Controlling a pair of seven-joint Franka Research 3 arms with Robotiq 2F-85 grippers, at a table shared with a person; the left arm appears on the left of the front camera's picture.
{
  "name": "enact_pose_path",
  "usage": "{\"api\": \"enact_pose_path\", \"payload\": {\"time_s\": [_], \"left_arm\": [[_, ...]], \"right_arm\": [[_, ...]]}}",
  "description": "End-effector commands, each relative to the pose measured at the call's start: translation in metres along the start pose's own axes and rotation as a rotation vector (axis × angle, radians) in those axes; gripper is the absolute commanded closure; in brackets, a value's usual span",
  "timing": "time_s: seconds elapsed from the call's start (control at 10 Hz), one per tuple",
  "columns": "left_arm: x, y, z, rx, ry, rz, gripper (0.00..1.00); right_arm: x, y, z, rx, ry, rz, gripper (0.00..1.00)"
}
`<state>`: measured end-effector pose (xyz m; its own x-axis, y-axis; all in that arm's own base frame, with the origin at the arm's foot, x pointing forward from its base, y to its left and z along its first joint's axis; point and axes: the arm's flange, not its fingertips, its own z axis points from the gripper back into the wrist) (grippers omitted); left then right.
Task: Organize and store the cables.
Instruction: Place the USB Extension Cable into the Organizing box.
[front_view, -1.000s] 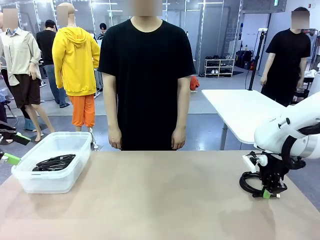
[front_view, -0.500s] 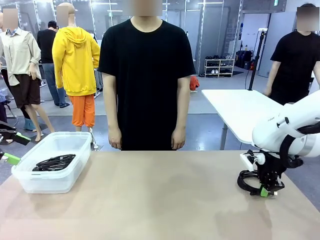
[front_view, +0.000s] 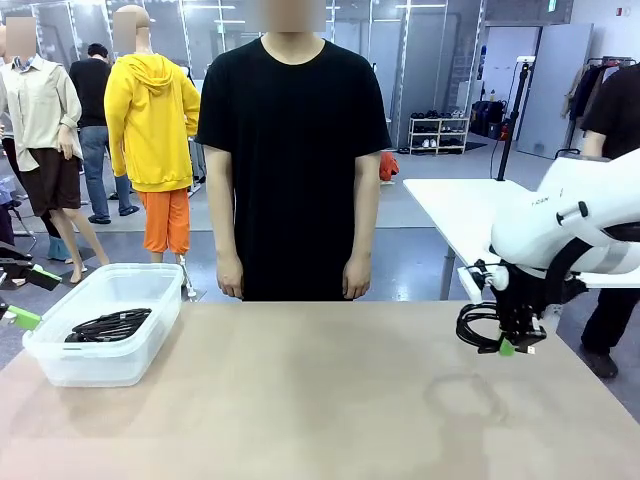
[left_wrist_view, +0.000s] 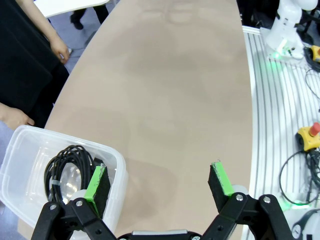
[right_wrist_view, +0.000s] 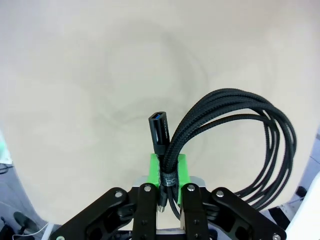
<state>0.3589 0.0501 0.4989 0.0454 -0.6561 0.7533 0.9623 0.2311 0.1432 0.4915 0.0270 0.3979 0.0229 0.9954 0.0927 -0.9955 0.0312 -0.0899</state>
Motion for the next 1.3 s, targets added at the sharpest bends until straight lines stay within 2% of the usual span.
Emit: {"api": "enact_pose_path", "payload": {"time_s": [0.0,0.3,0.4,0.6,0.7,0.9,1.2], "left_arm": [[0.003,-0.003,0.001,-0.008,-0.006,0.018,0.0],[0.003,-0.003,0.001,-0.008,-0.006,0.018,0.0],[0.003,-0.003,0.001,-0.008,-0.006,0.018,0.0],[0.003,-0.003,0.001,-0.008,-0.006,0.018,0.0],[0.003,-0.003,0.001,-0.008,-0.006,0.018,0.0],[0.003,-0.003,0.001,-0.008,-0.006,0.018,0.0],[0.003,-0.003,0.001,-0.008,-0.006,0.018,0.0]], "right_arm": [[0.038,0.006,0.005,0.015,0.024,-0.059,1.0],[0.136,0.012,0.016,0.019,-0.006,-0.056,1.0],[0.184,0.016,0.009,0.047,0.009,-0.043,1.0],[0.255,0.022,-0.018,0.057,0.032,-0.014,1.0],[0.286,0.024,-0.036,0.069,0.006,-0.019,1.0],[0.318,0.024,-0.061,0.079,-0.026,-0.037,1.0],[0.329,0.028,-0.083,0.098,-0.053,-0.048,1.0]]}}
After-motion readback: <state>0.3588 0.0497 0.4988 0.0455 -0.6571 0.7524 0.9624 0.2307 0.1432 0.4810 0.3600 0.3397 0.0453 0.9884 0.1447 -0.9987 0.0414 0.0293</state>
